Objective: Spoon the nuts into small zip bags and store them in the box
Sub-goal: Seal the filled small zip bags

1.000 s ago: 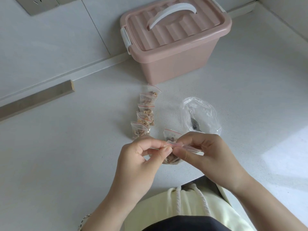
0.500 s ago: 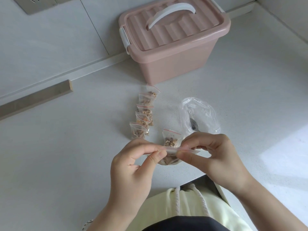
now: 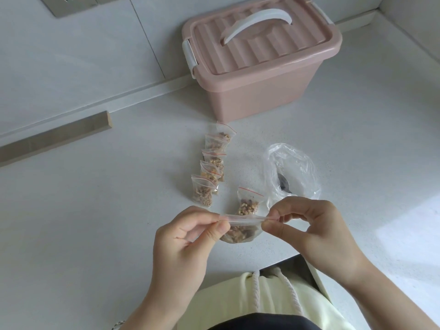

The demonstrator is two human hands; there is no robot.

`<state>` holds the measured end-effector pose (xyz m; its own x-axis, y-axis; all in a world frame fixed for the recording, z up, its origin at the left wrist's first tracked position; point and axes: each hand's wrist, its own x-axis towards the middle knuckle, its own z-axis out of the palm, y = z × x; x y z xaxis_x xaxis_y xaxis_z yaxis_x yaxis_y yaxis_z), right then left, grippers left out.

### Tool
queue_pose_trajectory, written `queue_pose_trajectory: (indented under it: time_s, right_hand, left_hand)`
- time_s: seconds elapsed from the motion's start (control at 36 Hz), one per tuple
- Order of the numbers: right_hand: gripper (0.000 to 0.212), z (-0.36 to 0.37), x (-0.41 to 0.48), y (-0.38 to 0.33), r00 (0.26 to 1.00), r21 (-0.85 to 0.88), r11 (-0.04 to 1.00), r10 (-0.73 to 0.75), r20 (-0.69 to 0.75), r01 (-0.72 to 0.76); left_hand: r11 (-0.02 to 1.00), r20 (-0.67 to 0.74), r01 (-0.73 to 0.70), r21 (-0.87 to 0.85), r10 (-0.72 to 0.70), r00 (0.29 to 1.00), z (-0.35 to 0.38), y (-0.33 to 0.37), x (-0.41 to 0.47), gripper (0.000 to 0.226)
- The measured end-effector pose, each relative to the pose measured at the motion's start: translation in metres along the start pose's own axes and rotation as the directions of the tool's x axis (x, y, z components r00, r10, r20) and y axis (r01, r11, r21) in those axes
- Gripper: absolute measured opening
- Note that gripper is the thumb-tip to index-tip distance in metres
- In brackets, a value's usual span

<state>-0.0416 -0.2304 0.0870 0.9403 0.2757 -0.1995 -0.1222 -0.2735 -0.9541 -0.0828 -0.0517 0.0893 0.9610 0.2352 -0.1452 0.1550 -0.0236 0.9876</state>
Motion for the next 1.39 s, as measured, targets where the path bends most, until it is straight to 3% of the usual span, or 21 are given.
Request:
queue_pose_trajectory:
  time_s: [0.17, 0.33, 0.39, 0.47, 0.58, 0.69, 0.75, 0.81, 0.89, 0.92, 1.03, 1.14, 1.22, 1.31, 1.39]
  right_hand:
    - [0.017, 0.007, 0.006, 0.003, 0.996, 0.022, 0.997, 0.076, -0.049, -0.075]
    - [0.011, 0.028, 0.020, 0.010, 0.994, -0.141, 0.988, 0.067, 0.081, -0.056]
    - [0.011, 0.034, 0.028, 0.013, 0.991, -0.237, 0.970, 0.076, 0.114, -0.047]
    - [0.021, 0.040, 0.047, 0.024, 0.990, -0.222, 0.966, 0.143, 0.013, -0.136]
    - [0.022, 0.048, 0.076, 0.049, 0.958, -0.255, 0.924, 0.277, -0.070, -0.286]
    - [0.025, 0.060, 0.094, 0.080, 0.904, -0.365, 0.839, 0.427, -0.022, -0.405]
    - [0.020, 0.063, 0.095, 0.086, 0.880, -0.417, 0.795, 0.475, -0.023, -0.440]
    - [0.031, 0.059, 0.089, 0.082, 0.872, -0.454, 0.768, 0.487, -0.043, -0.451]
    - [0.039, 0.046, 0.073, 0.074, 0.916, -0.497, 0.779, 0.389, -0.094, -0.382]
    - [0.036, 0.041, 0.067, 0.070, 0.929, -0.493, 0.792, 0.351, -0.116, -0.360]
    - [0.021, 0.027, 0.040, 0.062, 0.966, -0.384, 0.889, 0.199, -0.168, -0.250]
    - [0.029, 0.023, 0.019, 0.053, 0.982, -0.231, 0.961, 0.121, -0.146, -0.153]
    - [0.027, 0.024, 0.012, 0.046, 0.990, -0.129, 0.983, 0.120, -0.080, -0.130]
    - [0.040, 0.027, 0.010, 0.037, 0.986, 0.034, 0.986, 0.162, 0.036, -0.163]
    - [0.025, 0.028, 0.009, 0.026, 0.992, 0.201, 0.972, 0.112, 0.062, -0.122]
  left_hand:
    - [0.971, -0.011, 0.179, -0.159, -0.184, 0.983, 0.003, -0.002, 0.004, 0.007]
    - [0.967, -0.011, 0.247, -0.070, -0.248, 0.969, 0.000, -0.021, 0.022, 0.013]
    - [0.975, 0.029, 0.222, 0.004, -0.222, 0.975, 0.000, -0.026, 0.030, 0.013]
    - [0.977, 0.048, 0.188, 0.102, -0.193, 0.980, -0.005, -0.044, 0.050, 0.013]
    - [0.937, -0.084, 0.175, 0.303, -0.157, 0.984, -0.016, -0.086, 0.084, 0.019]
    - [0.815, -0.080, 0.225, 0.535, -0.216, 0.973, -0.026, -0.119, 0.106, 0.063]
    - [0.796, -0.045, 0.234, 0.559, -0.252, 0.967, -0.026, -0.126, 0.113, 0.070]
    - [0.804, -0.036, 0.232, 0.547, -0.255, 0.966, -0.027, -0.132, 0.118, 0.064]
    - [0.835, -0.028, 0.187, 0.517, -0.202, 0.979, -0.030, -0.137, 0.120, 0.025]
    - [0.847, -0.028, 0.178, 0.500, -0.190, 0.981, -0.033, -0.139, 0.120, 0.015]
    - [0.884, 0.026, 0.165, 0.438, -0.196, 0.980, -0.040, -0.138, 0.110, 0.021]
    - [0.892, 0.090, 0.037, 0.450, -0.087, 0.992, -0.037, -0.116, 0.089, 0.023]
    - [0.962, 0.157, 0.072, 0.265, -0.117, 0.981, -0.027, -0.086, 0.071, 0.015]
    - [0.984, 0.241, 0.175, 0.043, -0.181, 0.953, -0.013, -0.055, 0.052, 0.013]
    - [0.981, 0.280, 0.191, -0.032, -0.175, 0.944, 0.000, -0.032, 0.036, 0.018]
